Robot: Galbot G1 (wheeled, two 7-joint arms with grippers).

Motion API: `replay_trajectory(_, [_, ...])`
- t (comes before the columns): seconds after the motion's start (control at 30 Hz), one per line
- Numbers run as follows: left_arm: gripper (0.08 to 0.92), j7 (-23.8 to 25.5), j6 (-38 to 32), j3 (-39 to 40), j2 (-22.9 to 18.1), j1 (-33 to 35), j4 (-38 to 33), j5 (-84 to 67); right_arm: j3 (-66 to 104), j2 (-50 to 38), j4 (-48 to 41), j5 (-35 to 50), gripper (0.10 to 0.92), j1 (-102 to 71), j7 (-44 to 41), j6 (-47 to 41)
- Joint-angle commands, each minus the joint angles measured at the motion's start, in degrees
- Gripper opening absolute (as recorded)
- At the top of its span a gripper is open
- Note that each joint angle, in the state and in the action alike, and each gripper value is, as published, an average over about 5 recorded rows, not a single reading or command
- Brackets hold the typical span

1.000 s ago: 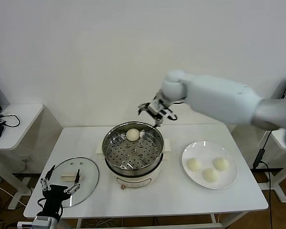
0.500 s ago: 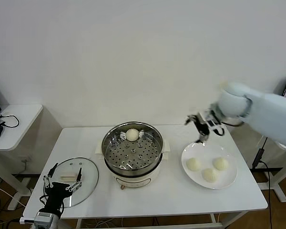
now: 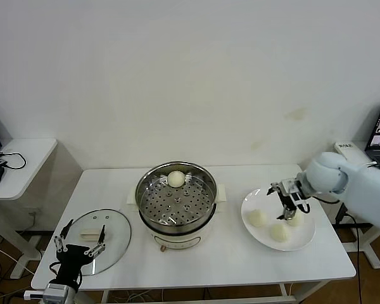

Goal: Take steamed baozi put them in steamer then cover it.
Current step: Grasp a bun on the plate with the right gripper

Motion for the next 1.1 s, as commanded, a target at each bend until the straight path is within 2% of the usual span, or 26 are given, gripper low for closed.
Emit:
replay_trajectory(0.03, [0.823, 0.0, 0.1, -0.8, -0.5, 0.6, -0.5, 0.2, 7.5, 4.9, -8.7, -5.6, 0.823, -11.5, 0.0, 1.1])
replay_trajectory(0.43, [0.823, 0.1, 0.0, -2.1, -0.6, 1.1, -0.2, 0.1, 7.4, 15.4, -16.9, -5.7, 0.823, -10.9, 0.1, 1.5])
replay_trajectory(0.87, [0.823, 0.1, -0.1, -1.7, -0.9, 0.7, 0.8, 0.2, 7.5, 17.4, -20.2, -7.4, 0.815, -12.1, 0.1, 1.3])
replay_trajectory(1.1, [0.823, 0.1, -0.1, -1.7, -1.0, 0.8, 0.8, 0.2, 7.6, 17.1, -20.2, -7.6, 0.755, -12.4, -0.1, 0.9])
